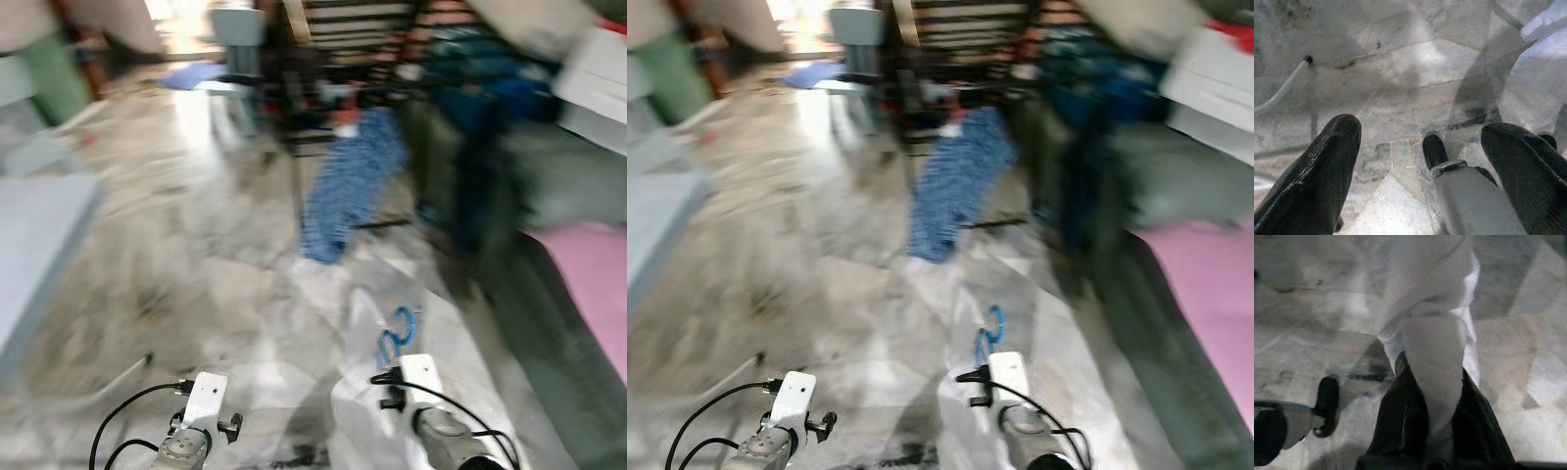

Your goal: Hang hanger

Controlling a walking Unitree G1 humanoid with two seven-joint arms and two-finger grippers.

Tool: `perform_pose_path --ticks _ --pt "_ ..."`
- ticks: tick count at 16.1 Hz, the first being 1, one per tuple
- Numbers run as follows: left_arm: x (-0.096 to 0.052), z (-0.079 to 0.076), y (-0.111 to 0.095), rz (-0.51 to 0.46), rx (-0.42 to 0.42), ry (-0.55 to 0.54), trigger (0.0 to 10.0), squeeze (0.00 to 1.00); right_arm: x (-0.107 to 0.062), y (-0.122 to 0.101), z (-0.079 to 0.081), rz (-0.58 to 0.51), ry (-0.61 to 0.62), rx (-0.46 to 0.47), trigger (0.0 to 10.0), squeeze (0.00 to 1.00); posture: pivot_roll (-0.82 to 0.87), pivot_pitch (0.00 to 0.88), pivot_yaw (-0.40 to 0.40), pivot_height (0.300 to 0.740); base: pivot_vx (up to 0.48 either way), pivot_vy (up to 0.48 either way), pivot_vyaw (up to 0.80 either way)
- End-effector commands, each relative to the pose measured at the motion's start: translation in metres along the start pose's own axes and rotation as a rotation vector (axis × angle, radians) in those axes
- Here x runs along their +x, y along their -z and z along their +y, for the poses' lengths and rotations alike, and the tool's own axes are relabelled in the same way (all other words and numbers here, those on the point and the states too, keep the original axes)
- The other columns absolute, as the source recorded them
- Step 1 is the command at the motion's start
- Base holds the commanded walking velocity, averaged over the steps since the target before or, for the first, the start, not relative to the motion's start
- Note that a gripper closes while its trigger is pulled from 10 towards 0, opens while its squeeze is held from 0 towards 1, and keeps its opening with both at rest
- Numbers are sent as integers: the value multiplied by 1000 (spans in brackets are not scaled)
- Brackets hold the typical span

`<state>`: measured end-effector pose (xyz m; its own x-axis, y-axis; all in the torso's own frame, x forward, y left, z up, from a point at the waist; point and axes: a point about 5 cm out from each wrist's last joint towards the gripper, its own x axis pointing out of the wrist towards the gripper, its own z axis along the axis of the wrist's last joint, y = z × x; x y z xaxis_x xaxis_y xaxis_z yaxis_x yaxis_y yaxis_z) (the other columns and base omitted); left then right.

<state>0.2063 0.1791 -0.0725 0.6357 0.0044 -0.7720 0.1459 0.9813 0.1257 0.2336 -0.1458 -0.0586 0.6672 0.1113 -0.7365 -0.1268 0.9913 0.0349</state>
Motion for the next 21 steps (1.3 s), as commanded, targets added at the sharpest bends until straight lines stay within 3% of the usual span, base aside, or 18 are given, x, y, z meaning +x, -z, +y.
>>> perform_pose_path --ticks 1,2,6,10,14,21 --pt "0 2 0 5 28 9 10000 0 0 -5 -1 -23 -1 -4 8863 0 -66 0 31 740 0 0 800" --pt "0 3 -1 2 32 10 10000 0 1 -6 0 -22 -3 -2 10000 0 -69 0 33 740 0 0 800" --pt "1 -2 -4 -8 53 34 10000 0 1 -7 -2 -20 17 14 10000 0 -69 0 37 740 0 -142 686" --pt "0 0 1 3 72 43 10000 0 0 -2 -8 -4 68 49 10000 0 -68 0 45 740 0 -303 0" --pt "0 0 0 3 51 30 10000 0 -2 -20 -26 -113 177 72 10000 0 -57 0 33 740 0 0 -114" --pt "-2 -5 10 28 7 42 10000 0 -4 -12 -34 -88 209 43 10000 0 -51 0 21 740 0 0 0"
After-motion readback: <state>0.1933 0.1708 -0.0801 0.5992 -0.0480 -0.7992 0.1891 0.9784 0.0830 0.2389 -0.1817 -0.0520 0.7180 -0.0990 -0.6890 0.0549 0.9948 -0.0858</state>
